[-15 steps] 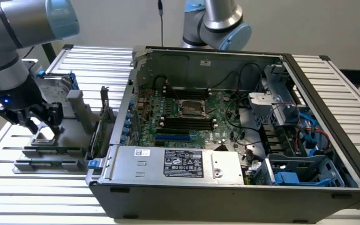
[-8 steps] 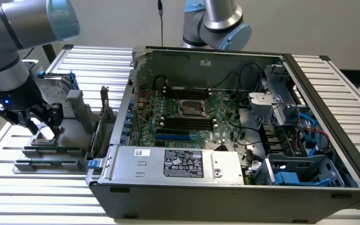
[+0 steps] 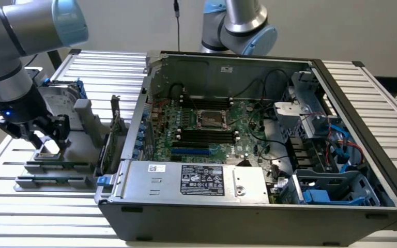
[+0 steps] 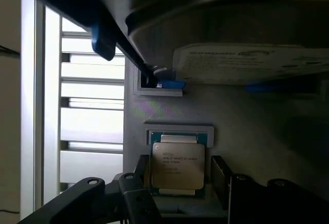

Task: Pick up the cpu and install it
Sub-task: 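Pick up the cpu and move it towards the insertion slot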

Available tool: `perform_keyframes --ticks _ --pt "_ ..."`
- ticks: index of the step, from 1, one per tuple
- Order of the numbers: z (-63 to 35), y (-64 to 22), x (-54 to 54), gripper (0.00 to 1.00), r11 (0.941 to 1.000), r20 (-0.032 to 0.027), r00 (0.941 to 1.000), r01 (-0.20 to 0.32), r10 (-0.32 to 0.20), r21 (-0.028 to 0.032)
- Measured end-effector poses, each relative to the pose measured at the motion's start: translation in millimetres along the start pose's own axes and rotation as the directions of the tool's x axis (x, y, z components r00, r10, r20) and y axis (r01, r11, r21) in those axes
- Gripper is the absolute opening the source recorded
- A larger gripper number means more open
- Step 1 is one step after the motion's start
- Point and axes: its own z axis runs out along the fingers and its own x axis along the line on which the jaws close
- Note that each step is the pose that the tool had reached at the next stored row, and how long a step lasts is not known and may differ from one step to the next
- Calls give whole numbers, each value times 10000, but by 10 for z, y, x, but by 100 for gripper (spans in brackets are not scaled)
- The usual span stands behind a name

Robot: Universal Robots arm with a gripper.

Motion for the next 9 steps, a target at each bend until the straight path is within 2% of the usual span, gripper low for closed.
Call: perform_keyframes --ticks 9 --pt "48 -6 -1 60 10000 -45 10000 -1 1 -8"
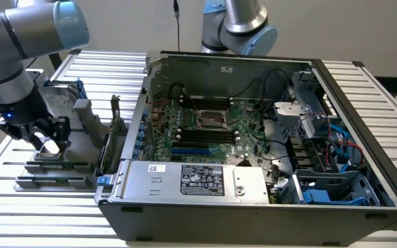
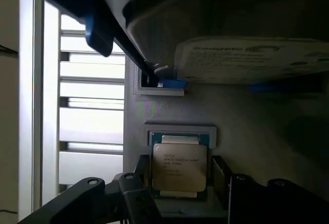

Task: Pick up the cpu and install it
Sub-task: 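Pick up the cpu and move it towards the insertion slot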

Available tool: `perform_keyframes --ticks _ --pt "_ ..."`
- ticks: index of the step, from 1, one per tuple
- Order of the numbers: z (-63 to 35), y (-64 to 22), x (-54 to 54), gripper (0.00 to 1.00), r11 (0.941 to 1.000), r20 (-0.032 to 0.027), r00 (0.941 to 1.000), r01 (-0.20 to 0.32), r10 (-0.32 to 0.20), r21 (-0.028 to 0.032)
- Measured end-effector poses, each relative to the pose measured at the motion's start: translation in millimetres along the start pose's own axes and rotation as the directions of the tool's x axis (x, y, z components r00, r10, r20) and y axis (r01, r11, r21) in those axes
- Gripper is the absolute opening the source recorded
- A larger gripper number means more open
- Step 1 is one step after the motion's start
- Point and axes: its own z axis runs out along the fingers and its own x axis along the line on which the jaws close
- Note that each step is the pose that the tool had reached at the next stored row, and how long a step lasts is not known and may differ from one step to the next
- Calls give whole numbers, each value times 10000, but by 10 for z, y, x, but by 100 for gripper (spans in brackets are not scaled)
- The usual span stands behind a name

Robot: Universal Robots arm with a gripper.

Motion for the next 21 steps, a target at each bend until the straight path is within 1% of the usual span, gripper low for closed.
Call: perform_keyframes --ticks 9,10,12,13,19,21 --pt "38 -1 0 60 10000 -46 10000 -1 1 -1" --pt "39 -1 0 58 10000 -53 10000 -1 1 0" --pt "41 -1 -1 58 10000 -61 10000 -1 1 -1" --pt "41 -1 -1 55 10000 -65 10000 -2 2 -2" --pt "38 -1 -1 55 10000 -92 10000 -2 2 -17" --pt "13 0 0 55 10000 -102 9999 -3 3 -16"
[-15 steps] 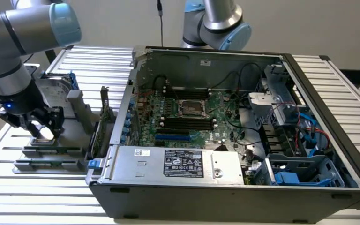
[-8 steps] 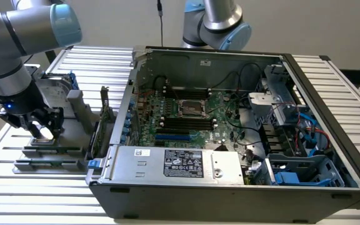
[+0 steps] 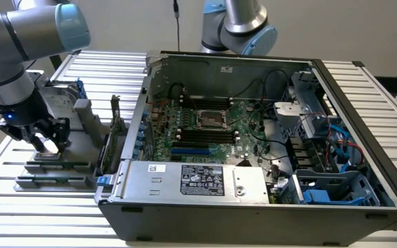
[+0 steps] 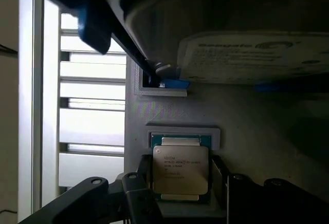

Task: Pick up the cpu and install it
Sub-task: 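Pick up the cpu and move it towards the insertion slot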

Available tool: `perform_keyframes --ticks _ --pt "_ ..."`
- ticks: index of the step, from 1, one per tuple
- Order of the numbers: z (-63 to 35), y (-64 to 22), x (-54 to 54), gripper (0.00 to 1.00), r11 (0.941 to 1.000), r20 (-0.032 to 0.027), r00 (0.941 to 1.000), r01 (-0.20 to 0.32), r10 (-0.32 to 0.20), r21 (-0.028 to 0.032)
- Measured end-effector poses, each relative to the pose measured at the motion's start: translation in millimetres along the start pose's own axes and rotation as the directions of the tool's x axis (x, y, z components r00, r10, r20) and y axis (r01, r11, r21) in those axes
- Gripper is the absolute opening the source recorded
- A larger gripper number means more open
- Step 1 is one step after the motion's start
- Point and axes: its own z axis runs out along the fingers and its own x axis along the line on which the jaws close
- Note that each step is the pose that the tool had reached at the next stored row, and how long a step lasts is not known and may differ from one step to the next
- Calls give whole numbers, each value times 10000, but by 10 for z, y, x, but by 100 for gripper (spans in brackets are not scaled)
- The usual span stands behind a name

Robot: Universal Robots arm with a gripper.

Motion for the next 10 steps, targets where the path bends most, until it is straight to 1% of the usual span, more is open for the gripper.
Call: perform_keyframes --ticks 3,10 --pt "-83 2 3 55 10000 -32 10000 0 0 -1" --pt "-390 9 6 55 10000 -133 9999 -3 3 -3"
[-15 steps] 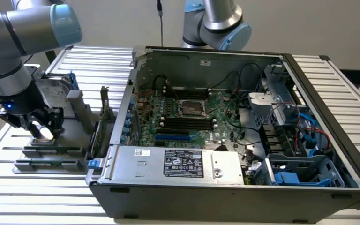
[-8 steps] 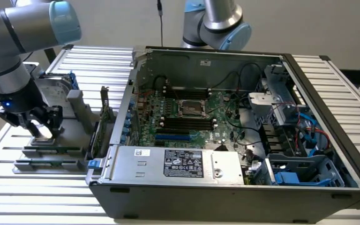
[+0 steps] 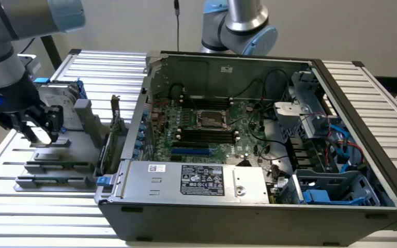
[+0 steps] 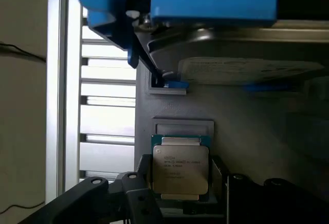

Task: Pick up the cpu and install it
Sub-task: 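Pick up the cpu and move it towards the insertion slot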

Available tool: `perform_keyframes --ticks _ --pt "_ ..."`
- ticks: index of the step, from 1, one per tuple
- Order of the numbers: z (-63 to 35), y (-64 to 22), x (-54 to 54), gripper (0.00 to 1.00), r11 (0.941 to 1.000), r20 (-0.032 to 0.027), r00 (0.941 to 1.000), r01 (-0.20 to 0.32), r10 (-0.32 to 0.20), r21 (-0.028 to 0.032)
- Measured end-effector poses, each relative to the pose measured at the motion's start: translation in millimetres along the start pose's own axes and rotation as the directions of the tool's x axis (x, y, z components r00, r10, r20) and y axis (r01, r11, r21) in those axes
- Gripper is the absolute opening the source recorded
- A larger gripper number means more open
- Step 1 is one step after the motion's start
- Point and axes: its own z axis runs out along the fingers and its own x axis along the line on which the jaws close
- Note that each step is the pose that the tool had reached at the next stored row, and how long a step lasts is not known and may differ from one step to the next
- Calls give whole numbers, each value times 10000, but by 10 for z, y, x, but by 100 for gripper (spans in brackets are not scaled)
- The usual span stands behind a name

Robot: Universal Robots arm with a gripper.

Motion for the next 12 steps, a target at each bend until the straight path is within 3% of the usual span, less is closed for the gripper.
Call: perform_keyframes --ticks 7,12 --pt "-320 6 -21 55 10000 -79 10000 -2 2 -3" --pt "-553 8 -142 55 10000 -182 9998 -5 5 -8"
